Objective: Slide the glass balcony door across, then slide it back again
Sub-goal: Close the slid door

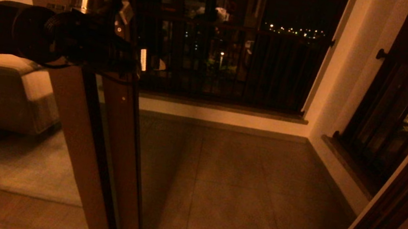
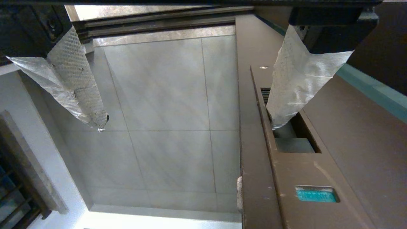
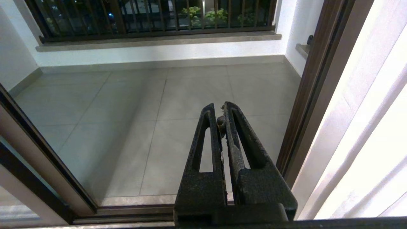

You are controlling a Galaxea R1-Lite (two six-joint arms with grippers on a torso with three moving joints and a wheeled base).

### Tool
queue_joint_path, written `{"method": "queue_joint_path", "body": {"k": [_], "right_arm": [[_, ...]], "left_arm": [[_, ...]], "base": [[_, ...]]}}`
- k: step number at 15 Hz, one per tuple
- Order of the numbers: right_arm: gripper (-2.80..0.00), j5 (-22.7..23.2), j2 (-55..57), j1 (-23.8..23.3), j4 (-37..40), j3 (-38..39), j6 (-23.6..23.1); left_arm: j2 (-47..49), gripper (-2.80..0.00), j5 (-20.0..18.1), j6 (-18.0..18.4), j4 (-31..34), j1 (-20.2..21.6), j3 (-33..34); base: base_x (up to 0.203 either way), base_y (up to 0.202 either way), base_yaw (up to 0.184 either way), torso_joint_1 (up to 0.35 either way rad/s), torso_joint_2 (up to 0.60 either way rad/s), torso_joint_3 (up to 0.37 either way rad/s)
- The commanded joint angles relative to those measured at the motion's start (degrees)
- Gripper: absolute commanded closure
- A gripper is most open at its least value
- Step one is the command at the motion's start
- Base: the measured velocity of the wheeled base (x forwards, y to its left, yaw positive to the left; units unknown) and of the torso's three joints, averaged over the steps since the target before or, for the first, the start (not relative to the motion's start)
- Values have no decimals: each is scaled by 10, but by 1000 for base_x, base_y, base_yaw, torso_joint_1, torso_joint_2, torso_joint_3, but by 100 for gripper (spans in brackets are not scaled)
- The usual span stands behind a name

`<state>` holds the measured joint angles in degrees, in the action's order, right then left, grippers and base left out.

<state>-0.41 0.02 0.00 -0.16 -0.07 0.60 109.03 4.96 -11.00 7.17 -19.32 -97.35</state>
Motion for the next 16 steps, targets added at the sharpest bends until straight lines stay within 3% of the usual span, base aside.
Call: {"method": "queue_joint_path", "body": {"k": [1, 16], "right_arm": [[0, 0, 0, 0, 0, 1, 0], [0, 0, 0, 0, 0, 0, 0]], "left_arm": [[-1, -280, -2, -1, 0, -8, 0], [1, -280, 0, 26, 0, -44, -8]], "base": [[0, 0, 0, 0, 0, 0], [0, 0, 0, 0, 0, 0]]}}
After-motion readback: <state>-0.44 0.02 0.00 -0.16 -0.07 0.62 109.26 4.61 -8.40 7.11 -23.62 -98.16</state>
